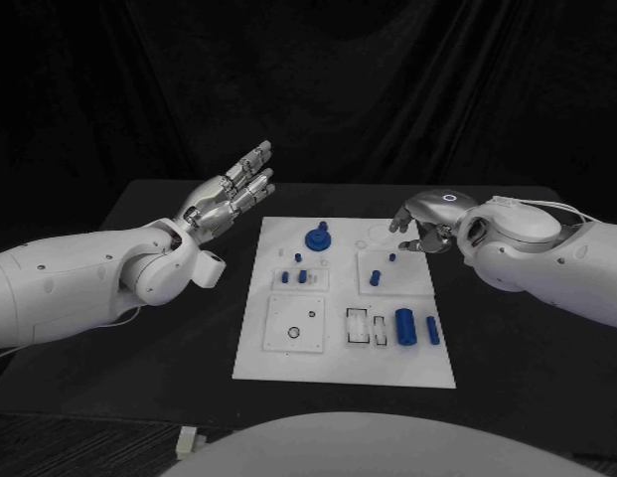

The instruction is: Assemble the parts on the task board

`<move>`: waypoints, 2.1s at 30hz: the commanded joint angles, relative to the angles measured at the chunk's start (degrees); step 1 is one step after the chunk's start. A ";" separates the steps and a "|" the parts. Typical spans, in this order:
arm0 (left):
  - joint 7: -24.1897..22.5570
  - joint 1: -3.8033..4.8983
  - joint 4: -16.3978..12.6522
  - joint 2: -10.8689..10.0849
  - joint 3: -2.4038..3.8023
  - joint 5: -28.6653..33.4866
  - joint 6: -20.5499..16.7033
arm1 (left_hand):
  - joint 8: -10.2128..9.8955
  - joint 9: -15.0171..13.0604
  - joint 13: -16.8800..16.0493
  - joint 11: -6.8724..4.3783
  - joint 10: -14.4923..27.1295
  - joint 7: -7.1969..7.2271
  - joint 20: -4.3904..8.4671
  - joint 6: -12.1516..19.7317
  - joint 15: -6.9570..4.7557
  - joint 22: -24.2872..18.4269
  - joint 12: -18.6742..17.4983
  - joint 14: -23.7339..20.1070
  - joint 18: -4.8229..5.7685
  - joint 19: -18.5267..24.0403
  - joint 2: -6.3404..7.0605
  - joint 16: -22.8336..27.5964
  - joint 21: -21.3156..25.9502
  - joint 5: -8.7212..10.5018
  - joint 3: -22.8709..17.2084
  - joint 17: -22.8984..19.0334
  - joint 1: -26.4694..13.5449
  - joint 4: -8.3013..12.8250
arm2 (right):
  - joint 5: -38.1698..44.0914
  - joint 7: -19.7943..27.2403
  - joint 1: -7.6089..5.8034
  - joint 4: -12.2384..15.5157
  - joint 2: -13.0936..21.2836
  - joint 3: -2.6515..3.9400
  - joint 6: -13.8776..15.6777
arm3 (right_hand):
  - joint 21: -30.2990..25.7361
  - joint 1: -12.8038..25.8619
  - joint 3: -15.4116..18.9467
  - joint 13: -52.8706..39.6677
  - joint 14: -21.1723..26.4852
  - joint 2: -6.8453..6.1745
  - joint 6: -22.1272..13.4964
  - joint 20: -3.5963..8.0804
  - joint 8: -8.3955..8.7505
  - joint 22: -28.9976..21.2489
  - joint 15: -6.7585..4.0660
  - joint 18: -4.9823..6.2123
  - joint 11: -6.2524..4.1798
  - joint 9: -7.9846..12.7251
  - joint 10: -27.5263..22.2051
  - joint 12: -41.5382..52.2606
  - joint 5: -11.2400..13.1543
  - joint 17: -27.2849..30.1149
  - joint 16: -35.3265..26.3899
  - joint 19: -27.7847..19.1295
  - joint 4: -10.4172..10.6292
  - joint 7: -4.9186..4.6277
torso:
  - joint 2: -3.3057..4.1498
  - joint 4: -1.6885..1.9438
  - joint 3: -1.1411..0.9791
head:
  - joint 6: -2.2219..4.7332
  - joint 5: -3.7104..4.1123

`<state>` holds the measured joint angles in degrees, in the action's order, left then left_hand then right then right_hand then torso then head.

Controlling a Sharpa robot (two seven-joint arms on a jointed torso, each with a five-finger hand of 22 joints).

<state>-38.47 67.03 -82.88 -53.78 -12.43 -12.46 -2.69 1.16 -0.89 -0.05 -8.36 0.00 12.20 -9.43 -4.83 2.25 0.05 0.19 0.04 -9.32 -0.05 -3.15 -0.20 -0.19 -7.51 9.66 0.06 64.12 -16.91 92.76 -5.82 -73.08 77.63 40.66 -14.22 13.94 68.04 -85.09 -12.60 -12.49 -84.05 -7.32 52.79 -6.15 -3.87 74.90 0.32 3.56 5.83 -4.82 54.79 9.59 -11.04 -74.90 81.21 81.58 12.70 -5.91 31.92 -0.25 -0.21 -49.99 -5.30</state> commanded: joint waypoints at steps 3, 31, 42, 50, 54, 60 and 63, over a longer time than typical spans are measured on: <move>-5.27 -0.11 -0.55 -0.25 0.07 1.15 1.09 | -0.30 0.01 0.05 1.16 0.00 -0.58 -0.59 -0.46 0.94 -0.05 -0.19 -0.04 -0.87 0.05 -1.45 0.20 0.19 -0.59 -0.55 -0.06 0.51 0.13 | 1.21 0.07 0.98 -1.02 -0.53 0.03 -0.75 | -0.58 1.04 0.60 0.56 -2.36 -0.01 0.65 -0.54 -0.36 8.80 0.50 1.11 0.07 0.10 0.59 -0.55 0.73 -2.77 -0.54 -0.19 0.06 -0.34 | 0.10 0.06 -0.16 | -0.01 0.39; -3.97 -0.67 -0.36 -0.06 0.06 1.15 2.25 | -0.13 -0.14 0.05 5.75 0.00 -3.86 -4.43 -1.44 3.74 0.43 -0.19 -0.04 -0.92 0.02 -5.37 0.20 0.10 -9.53 2.06 -0.06 8.74 0.61 | 1.21 1.75 4.97 -6.73 -5.06 0.05 -1.74 | -1.81 0.21 -0.08 3.66 -1.97 0.96 2.50 -0.81 -0.66 8.60 0.80 1.25 0.09 0.68 3.50 -1.68 -2.56 -1.51 -1.29 -0.43 -1.71 -2.26 | 0.03 0.07 -0.04 | -0.01 0.86; -4.05 -1.25 0.10 -0.06 0.06 1.15 2.40 | -0.04 -0.22 0.05 6.39 0.00 -4.74 -4.52 -2.11 3.71 0.54 -0.19 -0.04 -0.92 0.00 -5.82 0.20 0.08 -10.53 2.32 -0.06 9.96 0.66 | 1.21 2.22 5.92 -8.60 -6.43 0.06 -1.40 | -3.22 -1.56 -4.07 6.15 -1.48 1.20 7.54 -0.64 -1.90 8.31 0.51 1.50 -0.29 0.34 8.16 -2.99 -5.12 0.17 -2.47 -0.77 -3.04 -2.52 | 0.02 0.09 -0.04 | -0.01 0.57; -3.89 -1.78 0.29 -0.07 0.05 1.15 2.60 | 0.02 -0.28 0.05 7.31 0.00 -5.65 -5.08 -2.57 4.35 0.81 -0.19 -0.04 -0.93 -0.04 -6.29 0.20 0.02 -11.88 2.49 -0.06 11.27 0.99 | 1.21 2.23 6.03 -8.93 -6.60 0.07 -0.39 | -3.48 -2.48 -6.27 7.24 -1.47 1.26 9.71 -0.13 -2.48 8.30 0.00 1.53 -0.89 -0.12 11.16 -3.47 -4.97 0.56 -2.77 -0.75 -4.19 -2.22 | -0.02 0.06 -0.03 | -0.01 0.46; -3.79 -1.88 0.33 -0.06 0.05 1.15 2.75 | 0.06 -0.32 0.05 7.48 0.00 -5.94 -5.46 -2.81 4.62 1.00 -0.19 -0.04 -0.94 -0.07 -6.38 0.20 -0.02 -12.60 2.56 -0.06 11.91 1.27 | 1.21 2.07 6.04 -9.05 -6.64 0.07 -0.47 | -3.68 -1.93 -6.33 7.58 -1.40 0.80 9.60 -0.10 -2.27 8.26 0.05 1.53 -0.79 -0.09 11.30 -3.87 -4.84 0.81 -2.97 -0.81 -4.08 -2.33 | -0.01 0.07 -0.03 | -0.01 0.39; -3.62 -1.96 0.52 0.03 0.05 1.15 3.10 | 0.11 -0.36 0.05 7.76 0.00 -6.48 -6.05 -3.14 5.10 1.65 -0.19 -0.04 -1.00 -0.21 -6.44 0.20 -0.17 -13.20 2.75 -0.06 12.56 1.55 | 1.21 1.51 6.04 -9.15 -6.64 0.07 -1.36 | -4.33 -0.32 -6.30 8.33 -1.26 -0.13 8.87 -0.22 -1.41 8.11 0.24 1.61 -0.56 0.21 11.26 -4.87 -3.18 1.35 -3.40 -0.98 -3.37 -2.59 | -0.01 0.07 -0.03 | -0.01 0.48; -3.53 -2.00 0.60 0.07 0.05 1.15 3.25 | 0.13 -0.39 0.05 7.95 0.00 -6.71 -6.56 -3.33 5.53 2.35 -0.19 -0.04 -1.07 -0.43 -6.56 0.20 -0.36 -13.42 2.93 -0.06 12.89 1.67 | 1.21 1.36 6.04 -9.16 -6.59 0.07 -1.67 | -5.10 -0.28 -6.33 8.39 -1.03 -0.33 8.84 -0.24 -1.33 7.90 0.25 1.75 -0.55 0.25 11.31 -4.96 -3.03 2.09 -3.97 -1.25 -3.41 -2.59 | -0.01 0.06 -0.04 | -0.01 0.50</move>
<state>-38.73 65.13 -82.25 -53.83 -12.44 -11.75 -0.40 1.16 -1.20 -0.06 -0.96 -0.04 6.01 -15.68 -8.09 7.40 2.28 0.20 0.03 -9.31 -0.58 -9.55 -0.21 -0.19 -20.71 12.41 0.08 76.49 -15.46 93.62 -3.70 -67.55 68.61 34.00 -13.90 14.04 63.19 -85.80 -18.89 -4.18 -84.04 -7.55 61.91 -6.55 -5.48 74.91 0.61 4.49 5.01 -4.64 65.84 4.94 -14.37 -73.03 77.42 80.75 9.09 -8.50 31.90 -0.18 -0.24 -49.99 -4.80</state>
